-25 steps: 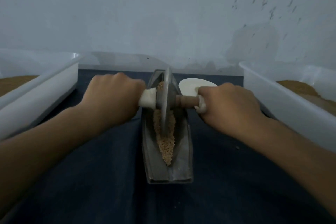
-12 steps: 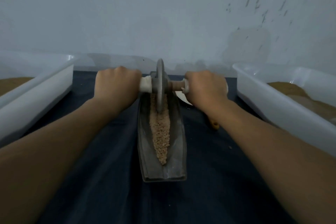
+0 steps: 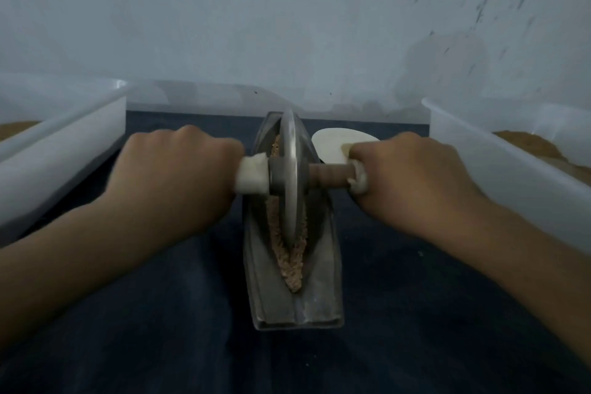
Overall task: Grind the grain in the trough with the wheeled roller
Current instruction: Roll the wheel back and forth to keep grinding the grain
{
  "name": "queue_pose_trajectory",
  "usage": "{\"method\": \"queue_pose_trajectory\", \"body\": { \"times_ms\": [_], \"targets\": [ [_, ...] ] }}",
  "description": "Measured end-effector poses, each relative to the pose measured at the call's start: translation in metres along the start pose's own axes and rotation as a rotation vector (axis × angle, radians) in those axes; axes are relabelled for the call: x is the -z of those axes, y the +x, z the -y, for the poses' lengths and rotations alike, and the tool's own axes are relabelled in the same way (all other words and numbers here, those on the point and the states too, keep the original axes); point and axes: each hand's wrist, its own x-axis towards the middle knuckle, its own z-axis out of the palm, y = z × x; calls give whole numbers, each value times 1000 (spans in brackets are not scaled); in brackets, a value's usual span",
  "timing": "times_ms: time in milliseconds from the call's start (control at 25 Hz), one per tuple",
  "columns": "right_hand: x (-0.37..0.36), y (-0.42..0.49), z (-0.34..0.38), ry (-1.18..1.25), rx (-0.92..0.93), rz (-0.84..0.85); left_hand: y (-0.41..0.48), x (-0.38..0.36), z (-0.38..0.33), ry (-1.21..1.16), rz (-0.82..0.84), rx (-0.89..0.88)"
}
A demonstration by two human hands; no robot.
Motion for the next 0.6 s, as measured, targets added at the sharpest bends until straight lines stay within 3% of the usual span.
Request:
{"method": "queue_pose_trajectory", "body": {
  "times_ms": [120,240,360,520,600],
  "targets": [
    [-31,49,5,27,-125,70,45,-27,-10,-11,-42,34],
    [-37,71,7,51,-139,72,65,-37,-10,-85,-1,95],
    [-24,44,5,95,-95,72,40,-22,-10,-41,-39,59],
    [2,-20,0,87,-5,-70,-4,13,-4,35,-99,-63],
    [9,-24,-5,113,0,-32,-8,17,-3,38,-71,-64]
  ]
}}
